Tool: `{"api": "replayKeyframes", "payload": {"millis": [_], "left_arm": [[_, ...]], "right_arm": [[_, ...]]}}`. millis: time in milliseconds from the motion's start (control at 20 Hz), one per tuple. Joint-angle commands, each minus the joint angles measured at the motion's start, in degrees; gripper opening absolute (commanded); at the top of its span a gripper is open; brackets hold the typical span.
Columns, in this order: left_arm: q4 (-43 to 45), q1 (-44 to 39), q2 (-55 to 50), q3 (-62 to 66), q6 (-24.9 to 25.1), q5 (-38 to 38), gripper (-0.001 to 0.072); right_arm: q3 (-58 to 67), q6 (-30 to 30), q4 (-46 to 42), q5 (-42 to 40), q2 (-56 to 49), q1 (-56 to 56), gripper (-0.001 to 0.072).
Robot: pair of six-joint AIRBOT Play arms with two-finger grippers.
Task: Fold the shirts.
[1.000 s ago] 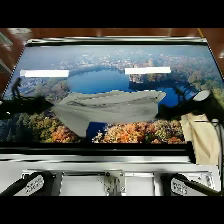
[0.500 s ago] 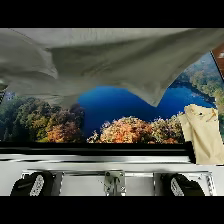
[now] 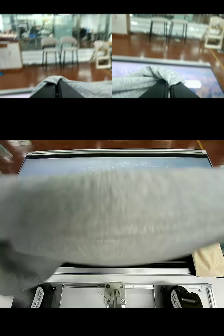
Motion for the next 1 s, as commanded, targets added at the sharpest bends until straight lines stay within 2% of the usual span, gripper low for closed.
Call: {"api": "replayKeyframes", "payload": {"millis": [0,100,300,400,600,750,850,950], "left_arm": [[7.8,0.0,-1.0,-1.8,-0.8,-11.3,0.0040],[7.8,0.0,-1.9,-5.2,-0.8,-13.7,0.0040],[7.6,0.0,-4.0,-16.5,-0.8,-13.7,0.0040],[7.5,0.0,-6.4,-22.6,-0.8,-12.5,0.0040],[3.5,0.0,-14.8,-33.5,-0.6,-2.2,0.0040],[-0.5,-1.6,-24.9,-37.8,0.0,8.2,0.0040],[-0.5,-4.8,-32.8,-38.0,0.1,16.3,0.0040],[-0.8,-8.5,-39.8,-38.0,0.0,26.9,0.0040]], "right_arm": [[0.1,1.2,-8.0,14.5,-2.0,0.0,0.0063],[-1.1,1.5,-9.4,16.7,-5.0,0.0,0.0063],[-10.7,1.7,-7.4,18.3,-12.0,0.1,0.0063],[-19.0,1.7,-6.9,15.2,-15.8,0.1,0.0063],[-31.3,2.2,-2.0,-3.4,-27.4,0.1,0.0063],[-31.5,2.1,6.4,-22.3,-39.4,0.1,0.0063],[-31.5,2.1,14.4,-31.3,-45.8,0.1,0.0064],[-31.5,2.0,18.8,-38.1,-50.8,0.3,0.0063]]}}
